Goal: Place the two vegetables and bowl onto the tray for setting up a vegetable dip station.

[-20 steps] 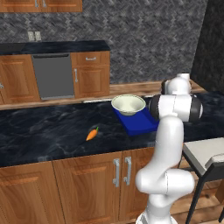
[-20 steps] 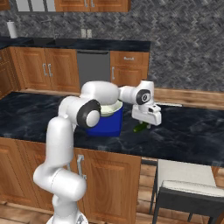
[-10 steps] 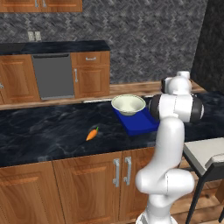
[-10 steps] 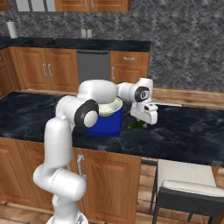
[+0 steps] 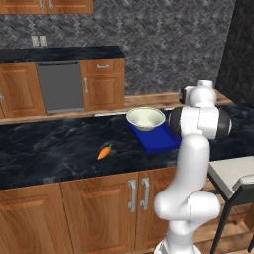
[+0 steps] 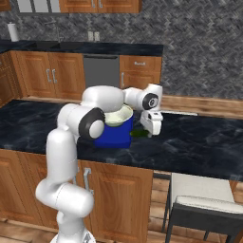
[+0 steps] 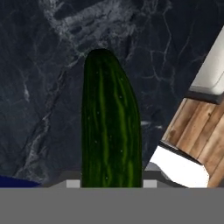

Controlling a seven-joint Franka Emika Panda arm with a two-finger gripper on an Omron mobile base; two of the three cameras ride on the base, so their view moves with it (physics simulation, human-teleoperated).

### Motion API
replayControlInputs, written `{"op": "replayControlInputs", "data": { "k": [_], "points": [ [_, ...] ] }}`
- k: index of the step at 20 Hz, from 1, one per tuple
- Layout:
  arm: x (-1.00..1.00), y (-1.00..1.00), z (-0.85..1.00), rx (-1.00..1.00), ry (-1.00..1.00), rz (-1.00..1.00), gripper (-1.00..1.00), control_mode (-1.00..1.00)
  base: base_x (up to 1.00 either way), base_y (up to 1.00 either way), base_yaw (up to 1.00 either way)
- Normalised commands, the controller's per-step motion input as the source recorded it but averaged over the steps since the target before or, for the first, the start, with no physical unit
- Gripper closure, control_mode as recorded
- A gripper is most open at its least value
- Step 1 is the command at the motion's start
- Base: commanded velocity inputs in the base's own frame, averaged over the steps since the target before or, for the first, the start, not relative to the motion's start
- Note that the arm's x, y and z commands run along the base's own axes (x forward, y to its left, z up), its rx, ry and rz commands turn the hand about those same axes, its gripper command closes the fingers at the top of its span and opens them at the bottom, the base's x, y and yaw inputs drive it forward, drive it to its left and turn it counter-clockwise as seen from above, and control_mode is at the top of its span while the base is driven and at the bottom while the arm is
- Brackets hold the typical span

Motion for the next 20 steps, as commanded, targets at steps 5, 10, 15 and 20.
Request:
{"op": "replayControlInputs", "data": {
  "k": [5,10,15,20],
  "points": [
    [0.07,0.29,0.0,-0.03,0.0,-0.31,1.0,-1.0,0.0,0.0,0.0],
    [0.03,0.28,0.0,-0.04,0.0,-0.3,1.0,-1.0,0.0,0.0,0.0],
    [0.0,0.29,0.0,-0.03,0.0,-0.26,1.0,-1.0,0.0,0.0,0.0],
    [0.0,0.29,-0.01,-0.02,0.0,-0.13,1.0,-1.0,0.0,0.0,0.0]
  ]
}}
